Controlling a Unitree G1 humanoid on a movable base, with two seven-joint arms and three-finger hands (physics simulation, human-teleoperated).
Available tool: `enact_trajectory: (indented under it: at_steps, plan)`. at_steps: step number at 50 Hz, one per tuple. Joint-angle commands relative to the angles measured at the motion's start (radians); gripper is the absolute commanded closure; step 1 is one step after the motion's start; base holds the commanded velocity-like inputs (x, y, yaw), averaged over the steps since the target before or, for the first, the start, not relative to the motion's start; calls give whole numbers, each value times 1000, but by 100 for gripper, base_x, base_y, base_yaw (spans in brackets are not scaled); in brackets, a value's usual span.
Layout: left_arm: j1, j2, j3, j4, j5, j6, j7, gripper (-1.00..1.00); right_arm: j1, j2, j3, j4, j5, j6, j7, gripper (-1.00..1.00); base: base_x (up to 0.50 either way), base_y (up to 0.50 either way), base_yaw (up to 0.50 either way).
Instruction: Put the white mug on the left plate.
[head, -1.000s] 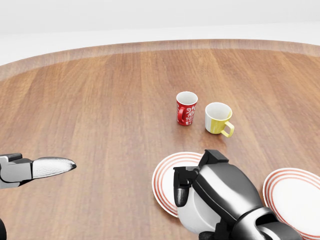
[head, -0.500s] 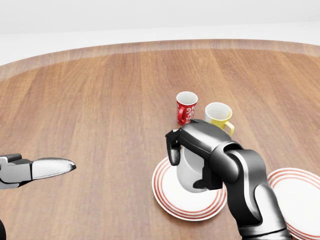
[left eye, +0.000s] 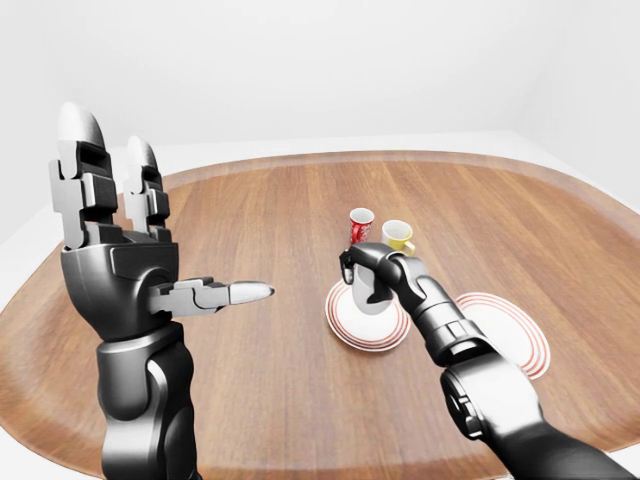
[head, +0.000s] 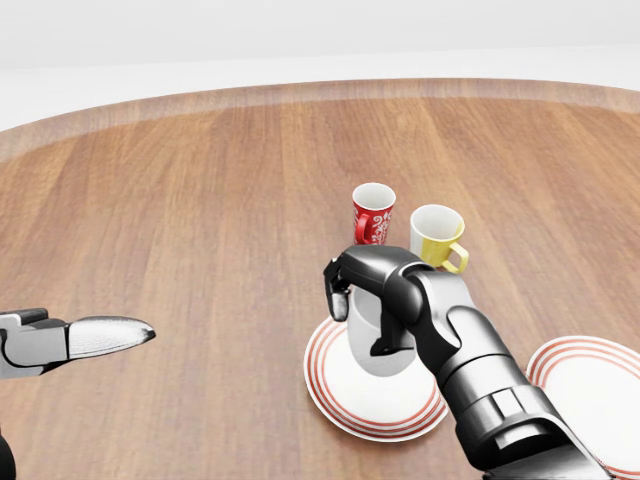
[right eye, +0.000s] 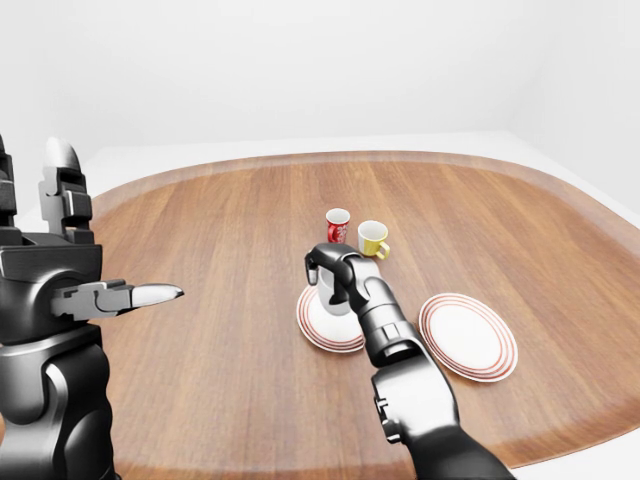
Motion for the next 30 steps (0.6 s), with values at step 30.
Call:
enact_trajectory:
  at_steps: [30]
  plan:
    - [-4,6,7,16,-8,0,1,-100,-155,42,10,364,-70,0,-223,100,0,0,0]
